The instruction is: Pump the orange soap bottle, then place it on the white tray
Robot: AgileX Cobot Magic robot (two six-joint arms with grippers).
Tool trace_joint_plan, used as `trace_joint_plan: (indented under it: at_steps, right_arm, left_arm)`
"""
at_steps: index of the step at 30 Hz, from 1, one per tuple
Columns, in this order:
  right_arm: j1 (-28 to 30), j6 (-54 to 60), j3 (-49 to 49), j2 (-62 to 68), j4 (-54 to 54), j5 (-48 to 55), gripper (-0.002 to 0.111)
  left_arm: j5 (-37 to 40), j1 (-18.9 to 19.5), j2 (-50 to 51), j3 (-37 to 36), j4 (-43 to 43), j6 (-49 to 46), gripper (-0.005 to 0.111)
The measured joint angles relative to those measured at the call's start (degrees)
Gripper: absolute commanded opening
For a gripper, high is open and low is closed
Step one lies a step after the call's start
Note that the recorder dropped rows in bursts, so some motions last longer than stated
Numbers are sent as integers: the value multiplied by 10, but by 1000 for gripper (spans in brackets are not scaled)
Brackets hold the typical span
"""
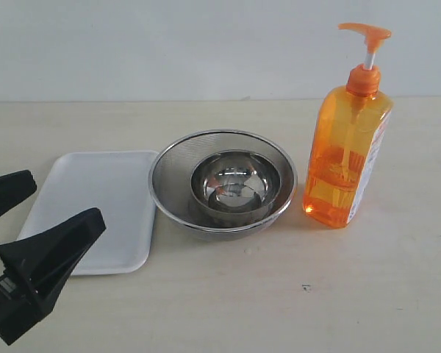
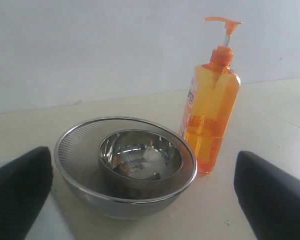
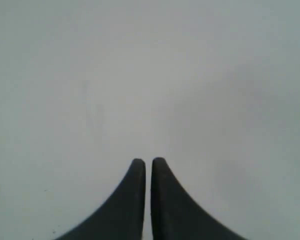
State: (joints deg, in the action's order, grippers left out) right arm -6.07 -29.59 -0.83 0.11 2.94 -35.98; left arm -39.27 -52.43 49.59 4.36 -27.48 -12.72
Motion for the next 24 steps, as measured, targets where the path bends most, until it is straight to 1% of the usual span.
trace_joint_plan:
  at_steps: [5,8,10,12,15,17,19,20,22,24]
  right_arm:
    - [0,-73,-92,26,169,16,0]
    - [0,-133,-165,84,268,34,0]
    - [0,-192,-214,126,360,53,0]
    - [0,-286,-265,174,471,77,0]
    - [0,-443,-328,238,611,115,0]
    - [0,-561,-374,278,718,137,0]
    - [0,-688,-423,308,843,139,0]
    - [0,-756,-446,323,886,133,0]
    - [0,-829,-484,350,931,113,0]
    - [0,-859,-505,371,947,100,0]
  left_arm:
    - [0,0,0,0,0,0,91]
    - [0,0,0,0,0,3,91]
    - [0,0,0,0,0,7,91]
    - [0,0,0,0,0,8,91]
    - [0,0,0,0,0,11,91]
    - [0,0,0,0,0,11,91]
    - [0,0,0,0,0,11,91]
    - [0,0,0,0,0,11,91]
    - [0,0,0,0,0,11,91]
    - [0,0,0,0,0,11,91]
